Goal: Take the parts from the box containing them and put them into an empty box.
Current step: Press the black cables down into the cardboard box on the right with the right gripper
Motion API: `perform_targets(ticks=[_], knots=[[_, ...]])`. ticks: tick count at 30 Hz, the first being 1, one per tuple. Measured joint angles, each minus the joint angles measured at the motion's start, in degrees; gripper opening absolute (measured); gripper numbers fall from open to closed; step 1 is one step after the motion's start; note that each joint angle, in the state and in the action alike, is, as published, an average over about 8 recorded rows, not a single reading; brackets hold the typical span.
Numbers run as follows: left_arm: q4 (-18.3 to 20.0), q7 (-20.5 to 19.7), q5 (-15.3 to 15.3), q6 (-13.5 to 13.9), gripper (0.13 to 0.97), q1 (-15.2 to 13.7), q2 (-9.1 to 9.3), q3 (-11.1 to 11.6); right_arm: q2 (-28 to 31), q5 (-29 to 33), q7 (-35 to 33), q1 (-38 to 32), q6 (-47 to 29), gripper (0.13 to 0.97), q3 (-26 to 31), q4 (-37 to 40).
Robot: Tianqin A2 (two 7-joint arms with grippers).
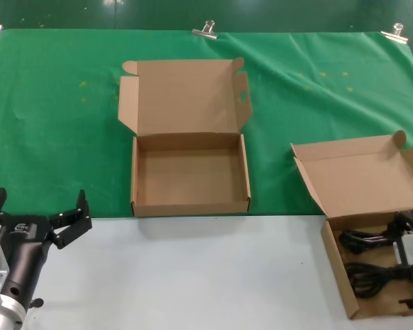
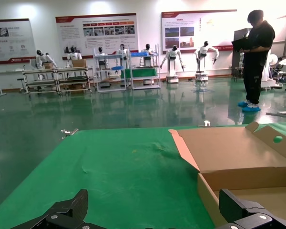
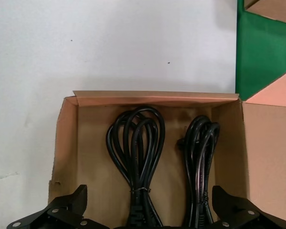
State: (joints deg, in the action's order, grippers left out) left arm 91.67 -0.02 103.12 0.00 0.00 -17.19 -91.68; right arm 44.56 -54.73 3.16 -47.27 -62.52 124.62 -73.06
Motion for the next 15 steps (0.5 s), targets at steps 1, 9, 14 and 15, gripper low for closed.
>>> perform_targets(ticks=[1,9,14,15], knots=[[0.00,0.00,0.00,0.00,0.966,0.00,0.00,0.00,-0.08,0.07,-0.11,0.07,-0.13,0.938,-0.12,0.08],[0.00,0.00,0.00,0.00,0.966,0.00,0.00,0.00,-0.71,0.93,-1.08,0.24,-0.44,0.866,-0.87,1.41],[0.00,0.00,0.00,0.00,0.966,0.00,0.00,0.00,-1.22,1.33,-1.68,0.27,-0.18,0.811,-1.20,2.70],[0.00,0.00,0.00,0.00,0.966,0.00,0.00,0.00,-1.33,1.38,-1.79,0.28,-0.13,0.789,-1.25,2.98]])
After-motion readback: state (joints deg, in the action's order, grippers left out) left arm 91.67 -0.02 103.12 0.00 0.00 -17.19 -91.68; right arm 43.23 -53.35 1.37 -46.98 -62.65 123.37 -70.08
